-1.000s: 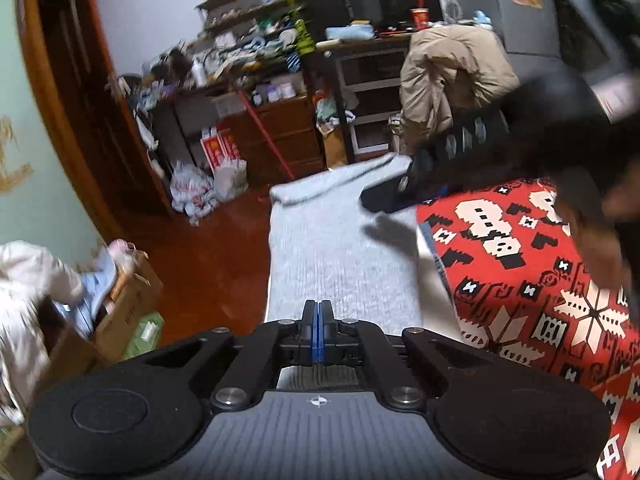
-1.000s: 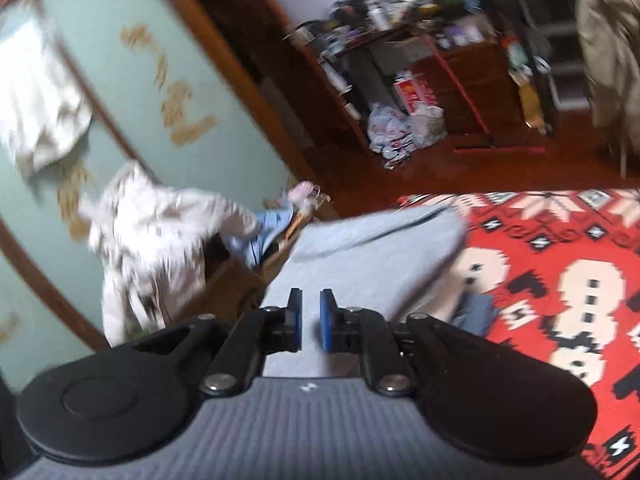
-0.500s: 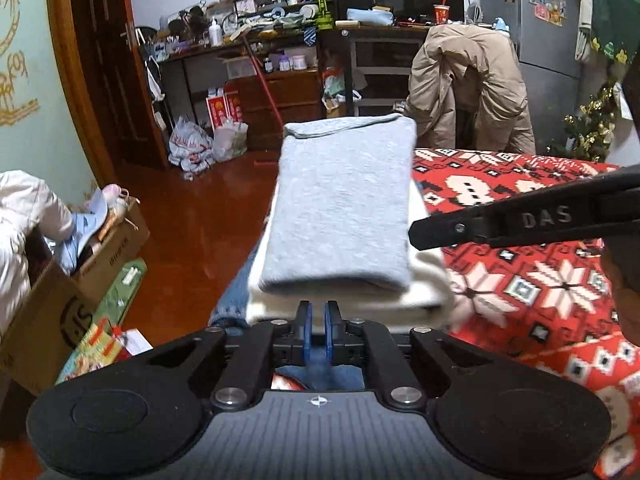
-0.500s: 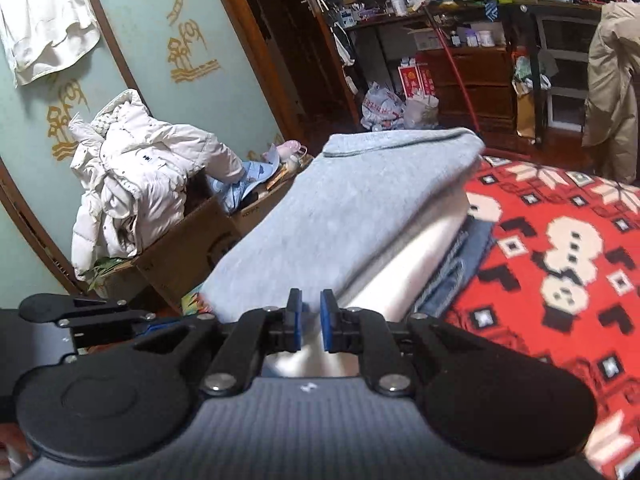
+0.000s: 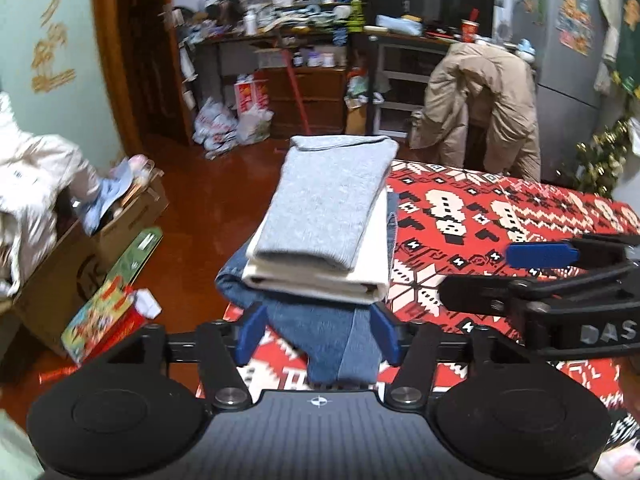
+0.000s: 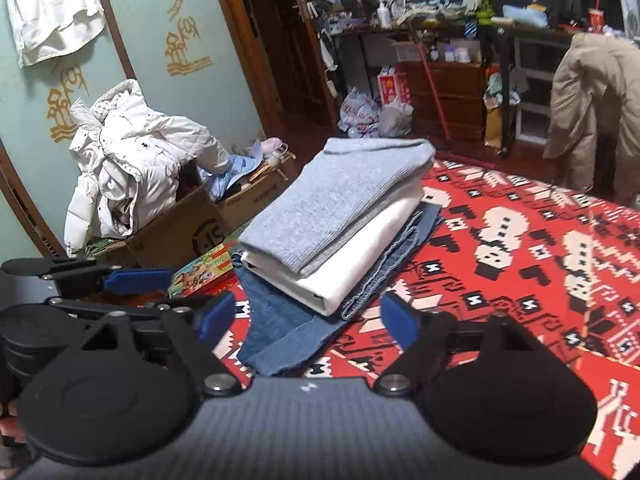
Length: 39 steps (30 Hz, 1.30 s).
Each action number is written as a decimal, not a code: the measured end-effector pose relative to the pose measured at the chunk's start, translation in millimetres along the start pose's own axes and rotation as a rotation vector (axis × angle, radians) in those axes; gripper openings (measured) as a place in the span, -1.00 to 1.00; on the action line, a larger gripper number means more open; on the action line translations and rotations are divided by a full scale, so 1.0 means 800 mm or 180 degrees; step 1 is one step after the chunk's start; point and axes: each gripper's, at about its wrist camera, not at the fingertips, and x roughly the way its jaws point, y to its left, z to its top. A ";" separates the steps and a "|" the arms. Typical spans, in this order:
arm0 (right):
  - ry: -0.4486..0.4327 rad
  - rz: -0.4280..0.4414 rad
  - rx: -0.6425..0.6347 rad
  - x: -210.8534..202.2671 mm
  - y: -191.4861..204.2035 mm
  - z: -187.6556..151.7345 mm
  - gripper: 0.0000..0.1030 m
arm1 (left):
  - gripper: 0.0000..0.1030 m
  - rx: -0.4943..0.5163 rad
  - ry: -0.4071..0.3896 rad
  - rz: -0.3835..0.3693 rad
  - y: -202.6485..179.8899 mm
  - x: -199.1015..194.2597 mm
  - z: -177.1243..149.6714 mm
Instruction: Fold clothes
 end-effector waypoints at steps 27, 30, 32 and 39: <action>0.0185 -0.0744 -0.0050 -0.050 0.031 -0.026 0.99 | 0.67 0.0011 -0.0051 0.0428 0.002 -0.047 -0.033; 0.0196 -0.0728 -0.0056 -0.051 0.037 -0.025 0.99 | 0.68 -0.0010 -0.0080 0.0508 0.003 -0.049 -0.034; 0.0205 -0.0745 -0.0035 -0.052 0.039 -0.026 0.99 | 0.68 -0.0027 -0.0089 0.0549 0.004 -0.050 -0.034; 0.0224 -0.0784 -0.0043 -0.055 0.045 -0.031 0.99 | 0.74 -0.0045 -0.0034 0.0607 0.007 -0.047 -0.033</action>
